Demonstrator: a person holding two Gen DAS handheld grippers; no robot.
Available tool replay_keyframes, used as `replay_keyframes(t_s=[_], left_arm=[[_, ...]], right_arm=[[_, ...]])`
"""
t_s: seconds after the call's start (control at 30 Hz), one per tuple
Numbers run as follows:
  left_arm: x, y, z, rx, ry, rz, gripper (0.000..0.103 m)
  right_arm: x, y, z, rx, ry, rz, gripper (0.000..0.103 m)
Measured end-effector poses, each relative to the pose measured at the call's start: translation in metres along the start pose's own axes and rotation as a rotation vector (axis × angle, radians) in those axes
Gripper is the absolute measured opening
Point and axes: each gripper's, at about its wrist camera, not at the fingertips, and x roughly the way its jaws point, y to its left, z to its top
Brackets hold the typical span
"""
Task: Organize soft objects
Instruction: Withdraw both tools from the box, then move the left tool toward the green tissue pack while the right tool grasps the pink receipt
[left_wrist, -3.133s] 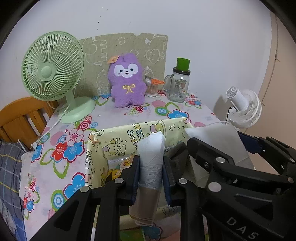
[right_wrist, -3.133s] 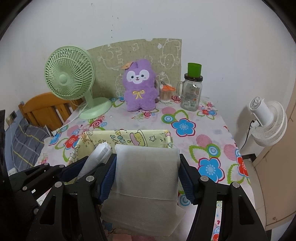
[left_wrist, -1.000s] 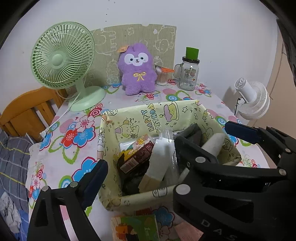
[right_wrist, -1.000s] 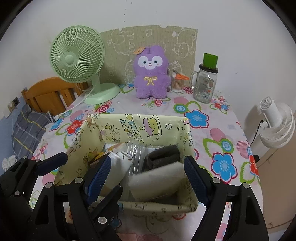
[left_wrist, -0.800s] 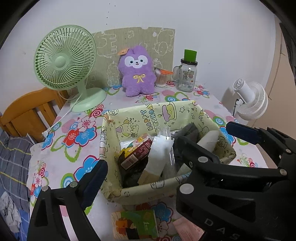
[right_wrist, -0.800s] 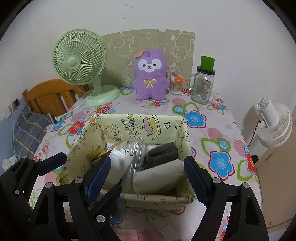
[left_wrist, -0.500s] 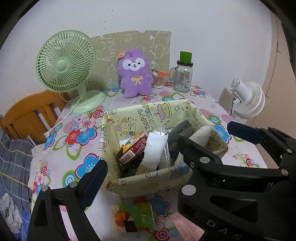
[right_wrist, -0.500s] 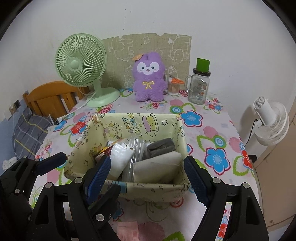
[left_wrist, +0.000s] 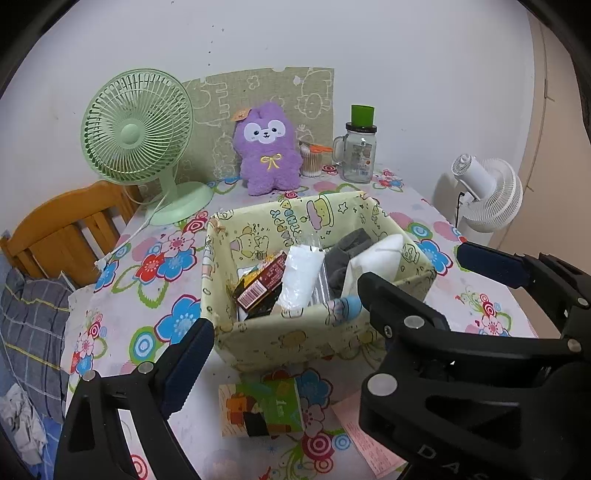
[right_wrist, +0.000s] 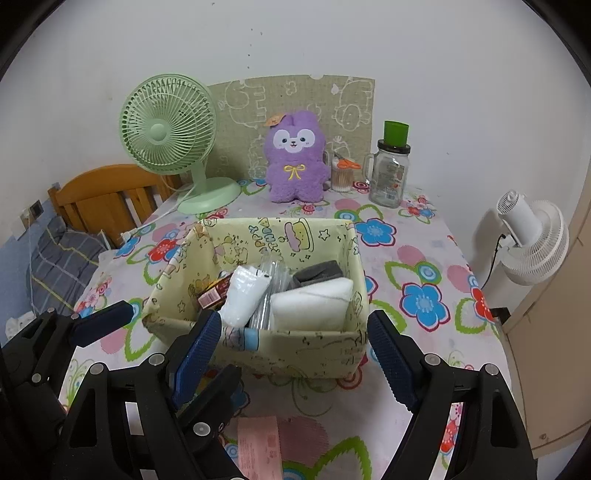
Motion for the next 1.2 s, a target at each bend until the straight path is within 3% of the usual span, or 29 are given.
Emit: replay_keyframes(t_s=[0.6, 1.2], left_arm=[[-0.009, 0.003, -0.030, -0.017, 0.017, -0.005, 0.097], [0.002, 0.010, -0.064, 0.000, 0.066, -0.008, 0.097]], right_arm=[[-0.017, 0.009, -0.029, -0.008, -0.004, 0.000, 0.084], [-0.008, 0.018, -0.060, -0.013, 0.047, -0.009, 0.084]])
